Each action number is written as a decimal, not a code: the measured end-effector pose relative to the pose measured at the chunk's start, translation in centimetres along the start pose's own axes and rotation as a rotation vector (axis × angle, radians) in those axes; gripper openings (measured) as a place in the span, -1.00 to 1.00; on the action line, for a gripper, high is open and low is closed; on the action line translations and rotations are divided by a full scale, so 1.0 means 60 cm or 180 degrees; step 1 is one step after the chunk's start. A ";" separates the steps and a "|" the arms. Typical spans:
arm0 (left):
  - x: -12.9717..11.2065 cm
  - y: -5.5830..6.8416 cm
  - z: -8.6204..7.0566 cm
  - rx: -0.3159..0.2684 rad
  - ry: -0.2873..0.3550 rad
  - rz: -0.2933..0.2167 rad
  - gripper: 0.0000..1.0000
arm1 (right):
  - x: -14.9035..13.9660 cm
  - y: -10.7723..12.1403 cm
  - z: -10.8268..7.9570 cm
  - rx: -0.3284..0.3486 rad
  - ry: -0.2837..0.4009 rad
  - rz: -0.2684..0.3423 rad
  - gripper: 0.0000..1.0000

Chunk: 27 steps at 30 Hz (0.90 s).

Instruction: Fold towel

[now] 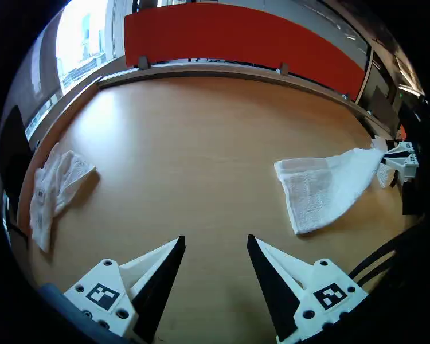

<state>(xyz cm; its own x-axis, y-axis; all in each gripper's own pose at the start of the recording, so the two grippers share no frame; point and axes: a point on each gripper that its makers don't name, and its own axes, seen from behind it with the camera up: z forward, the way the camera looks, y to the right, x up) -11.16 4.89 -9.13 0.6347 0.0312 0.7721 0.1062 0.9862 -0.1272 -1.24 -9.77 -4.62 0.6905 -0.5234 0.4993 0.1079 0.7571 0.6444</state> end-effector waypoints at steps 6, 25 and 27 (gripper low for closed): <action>0.006 0.004 0.002 -0.0007 0.0016 0.0011 0.59 | 0.026 0.014 -0.019 -0.0086 0.0090 -0.0065 -0.92; 0.014 0.015 -0.002 -0.0025 0.0046 0.0006 0.59 | 0.057 -0.003 -0.024 0.0014 0.0176 -0.0191 -0.92; 0.016 0.016 -0.003 -0.0026 0.0053 0.0003 0.59 | 0.061 -0.009 -0.021 0.0044 0.0182 -0.0210 -0.92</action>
<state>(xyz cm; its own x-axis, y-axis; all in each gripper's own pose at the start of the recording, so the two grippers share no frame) -10.33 5.82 -8.61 0.6475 0.0293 0.7615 0.1118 0.9848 -0.1330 2.14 -11.59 -3.87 0.7220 -0.5485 0.4217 0.1451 0.7160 0.6829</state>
